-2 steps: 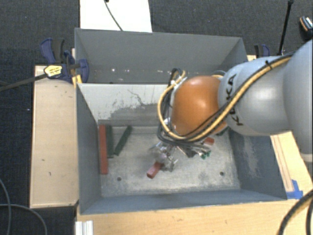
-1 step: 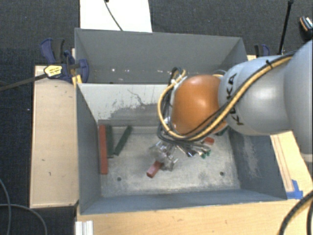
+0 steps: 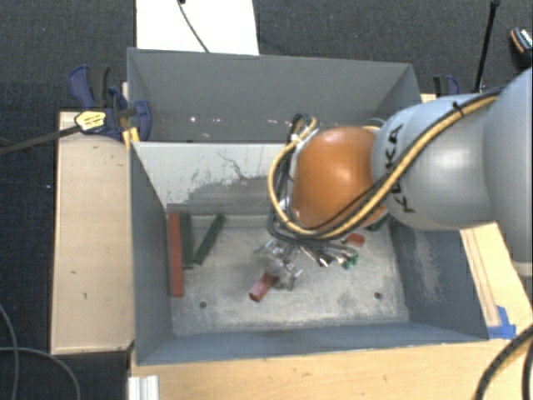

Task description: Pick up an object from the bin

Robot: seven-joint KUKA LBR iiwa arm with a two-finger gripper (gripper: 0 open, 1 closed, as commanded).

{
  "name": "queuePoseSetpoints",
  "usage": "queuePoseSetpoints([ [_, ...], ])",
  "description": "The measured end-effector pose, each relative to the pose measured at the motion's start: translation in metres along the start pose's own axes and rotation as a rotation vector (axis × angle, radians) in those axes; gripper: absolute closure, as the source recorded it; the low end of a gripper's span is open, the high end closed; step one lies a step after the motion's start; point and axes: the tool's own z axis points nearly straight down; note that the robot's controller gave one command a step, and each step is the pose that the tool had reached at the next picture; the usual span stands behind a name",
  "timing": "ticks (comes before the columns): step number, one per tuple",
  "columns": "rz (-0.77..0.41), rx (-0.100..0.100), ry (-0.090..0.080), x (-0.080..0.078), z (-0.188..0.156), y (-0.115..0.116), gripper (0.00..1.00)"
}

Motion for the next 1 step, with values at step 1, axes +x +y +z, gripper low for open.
queuePoseSetpoints([
  [1, 0.006, 0.002, 0.001, -0.0024, -0.0763, -0.0008, 1.0],
])
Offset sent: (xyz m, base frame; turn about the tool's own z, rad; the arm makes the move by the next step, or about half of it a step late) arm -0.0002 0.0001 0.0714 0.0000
